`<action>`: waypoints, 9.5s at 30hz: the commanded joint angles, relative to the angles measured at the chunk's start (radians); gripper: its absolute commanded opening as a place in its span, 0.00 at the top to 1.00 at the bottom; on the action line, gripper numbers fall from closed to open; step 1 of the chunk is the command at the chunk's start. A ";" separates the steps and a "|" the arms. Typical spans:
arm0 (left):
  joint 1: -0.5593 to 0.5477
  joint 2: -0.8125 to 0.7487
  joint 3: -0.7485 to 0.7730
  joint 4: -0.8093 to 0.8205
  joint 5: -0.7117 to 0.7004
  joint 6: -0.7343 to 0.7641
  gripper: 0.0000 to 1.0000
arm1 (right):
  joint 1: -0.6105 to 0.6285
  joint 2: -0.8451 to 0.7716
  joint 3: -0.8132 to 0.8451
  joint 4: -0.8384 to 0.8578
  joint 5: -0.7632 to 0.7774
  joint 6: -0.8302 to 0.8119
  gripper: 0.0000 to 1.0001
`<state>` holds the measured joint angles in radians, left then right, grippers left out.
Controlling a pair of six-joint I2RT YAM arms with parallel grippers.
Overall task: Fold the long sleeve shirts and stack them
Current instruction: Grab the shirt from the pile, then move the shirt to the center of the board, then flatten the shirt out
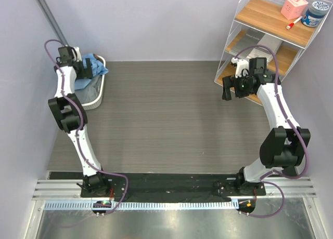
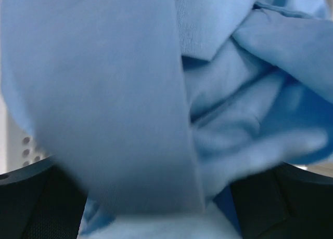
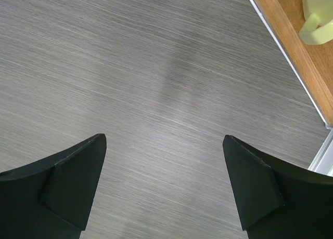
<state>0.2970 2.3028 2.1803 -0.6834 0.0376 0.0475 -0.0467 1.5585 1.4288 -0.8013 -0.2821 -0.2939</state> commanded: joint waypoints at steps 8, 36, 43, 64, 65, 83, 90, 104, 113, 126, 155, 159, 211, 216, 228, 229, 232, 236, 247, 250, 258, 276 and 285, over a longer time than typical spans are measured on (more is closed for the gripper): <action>0.007 0.014 0.058 0.215 -0.030 0.032 0.41 | 0.005 -0.014 -0.005 -0.021 0.006 -0.027 0.00; -0.100 -0.482 0.069 0.329 0.571 -0.302 1.00 | 0.007 0.003 0.050 -0.006 -0.031 0.004 0.00; -0.384 -0.712 -0.296 0.273 0.893 -0.120 0.52 | 0.007 0.008 0.080 -0.077 -0.074 -0.042 0.00; -0.561 -0.585 -0.854 0.157 0.519 0.141 0.02 | 0.182 0.084 -0.028 -0.021 -0.082 -0.126 0.00; -0.578 -0.554 -0.825 0.163 0.477 0.137 0.02 | 0.185 0.097 -0.024 -0.012 -0.068 -0.122 0.00; -0.699 -0.194 -0.539 0.102 0.415 0.038 0.81 | 0.202 0.173 0.117 0.051 -0.086 -0.062 0.03; -0.615 -0.399 -0.680 0.022 0.449 0.123 1.00 | 0.269 0.371 0.368 0.102 -0.106 -0.007 0.03; -0.565 -0.474 -0.784 -0.004 0.395 0.138 1.00 | 0.357 0.612 0.612 -0.032 -0.279 0.039 0.18; -0.550 -0.448 -0.774 0.007 0.409 0.135 1.00 | 0.369 0.492 0.438 -0.056 -0.433 0.081 0.23; -0.455 -0.448 -0.663 -0.047 0.444 0.146 1.00 | 0.272 0.394 0.636 -0.210 -0.397 0.002 0.99; -0.409 -1.074 -0.441 -0.466 0.832 0.651 1.00 | 0.174 0.130 0.457 0.075 -0.103 0.097 0.99; -0.459 -1.039 -0.341 -0.169 0.820 0.308 1.00 | 0.306 0.261 0.523 0.094 0.000 0.070 0.96; -1.017 -1.143 -0.970 -0.384 0.593 0.739 1.00 | 0.484 0.486 0.248 0.108 0.147 -0.108 0.71; -1.168 -1.033 -0.866 -0.378 0.615 0.824 0.87 | 0.446 0.394 0.262 0.047 0.153 -0.171 0.55; -0.498 -0.759 -0.731 -0.118 0.498 0.394 0.12 | 0.556 0.235 0.170 -0.032 -0.106 -0.065 0.26; -0.463 -0.722 -0.717 -0.104 0.466 0.396 0.12 | 0.564 0.238 0.153 -0.004 -0.130 -0.067 0.26; -0.426 -0.599 -0.648 -0.120 0.398 0.414 0.16 | 0.596 0.264 0.070 0.065 -0.140 -0.068 0.27; -0.409 -0.494 -0.617 -0.090 0.331 0.370 0.22 | 0.636 0.310 0.015 0.123 -0.112 -0.091 0.28; -0.312 -0.546 -0.524 -0.230 0.438 0.426 1.00 | 0.627 0.218 -0.308 0.085 0.075 -0.296 0.38; -0.311 -0.667 -0.513 -0.248 0.458 0.523 1.00 | 0.604 0.091 -0.388 0.048 0.104 -0.374 0.38; -0.349 -0.894 -0.617 -0.312 0.519 0.825 1.00 | 0.515 -0.074 -0.187 -0.099 -0.008 -0.423 0.25; -0.446 -0.792 -0.473 0.621 0.841 0.371 0.86 | 0.383 0.250 0.194 0.428 -0.299 -0.111 0.00; -0.458 -0.836 -0.531 0.918 1.079 0.244 0.85 | 0.338 0.327 0.256 0.528 -0.371 -0.137 0.00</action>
<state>-0.1596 1.5261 1.6470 0.0154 0.9463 0.3889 0.3214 1.8809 1.6627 -0.3683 -0.5640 -0.4118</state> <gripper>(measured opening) 0.149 0.995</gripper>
